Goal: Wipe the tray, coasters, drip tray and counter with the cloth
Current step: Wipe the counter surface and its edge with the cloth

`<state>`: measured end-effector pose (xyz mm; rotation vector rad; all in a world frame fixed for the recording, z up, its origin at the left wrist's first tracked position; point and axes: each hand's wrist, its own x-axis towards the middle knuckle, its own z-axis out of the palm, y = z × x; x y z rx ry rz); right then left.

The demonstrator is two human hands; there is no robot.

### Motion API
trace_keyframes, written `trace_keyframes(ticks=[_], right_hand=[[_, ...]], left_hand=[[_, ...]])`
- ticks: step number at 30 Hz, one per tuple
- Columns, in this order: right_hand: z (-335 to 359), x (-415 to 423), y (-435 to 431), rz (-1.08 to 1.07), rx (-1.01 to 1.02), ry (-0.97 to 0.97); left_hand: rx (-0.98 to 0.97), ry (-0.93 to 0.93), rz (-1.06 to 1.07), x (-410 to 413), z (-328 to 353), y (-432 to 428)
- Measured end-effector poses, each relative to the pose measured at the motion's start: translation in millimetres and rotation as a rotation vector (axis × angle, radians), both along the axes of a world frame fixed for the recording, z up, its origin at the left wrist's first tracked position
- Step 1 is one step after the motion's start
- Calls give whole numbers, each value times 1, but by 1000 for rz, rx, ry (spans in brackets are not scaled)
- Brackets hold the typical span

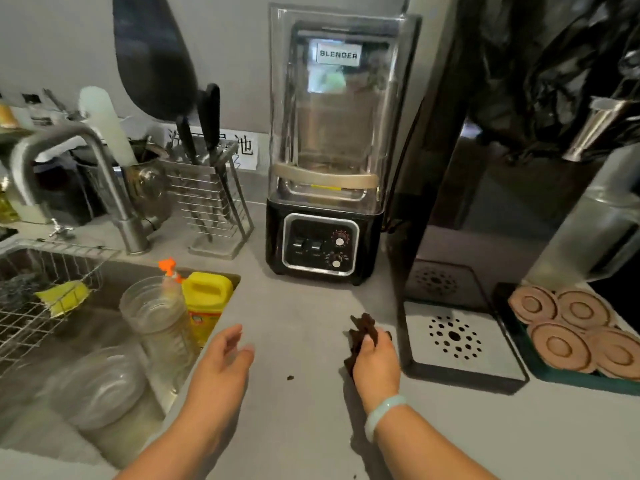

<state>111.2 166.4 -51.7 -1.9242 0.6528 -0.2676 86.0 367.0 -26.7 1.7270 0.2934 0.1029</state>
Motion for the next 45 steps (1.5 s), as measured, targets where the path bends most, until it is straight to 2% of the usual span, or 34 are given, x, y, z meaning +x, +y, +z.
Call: trace_keyframes(ticks=[5,9,11,17,20,22,24,27,30,34,41,45], right_hand=[[1,34,-2,-66,-103,76],[1,59,-8,51,-328,224],[-1,69,-5,142,-452,264],[-7,85,37,542,-581,170],[-7,85,71,827,-547,84],[-9,80,86,934,-464,26],[-7,76,83,842,-319,-66],[0,76,47,473,-155,-237],[-4,76,5,288,-214,-241],[-26,90,5,543,-737,34],[-23,136,88,873,-805,42],[-18,138,124,1050,-811,-33]], left_hand=[[-40,27,-57,23,-9,42],[-39,72,-131,37,-23,62],[-32,93,-159,45,-29,66],[-90,139,-146,54,-32,72],[-116,134,-104,57,-31,72],[-129,122,-83,58,-30,70],[-129,120,-92,60,-31,69],[-129,126,-108,58,-31,71],[-133,132,-101,56,-35,77],[-156,133,-99,51,-33,80],[-275,219,-53,39,-30,86],[-231,222,-31,31,-29,89]])
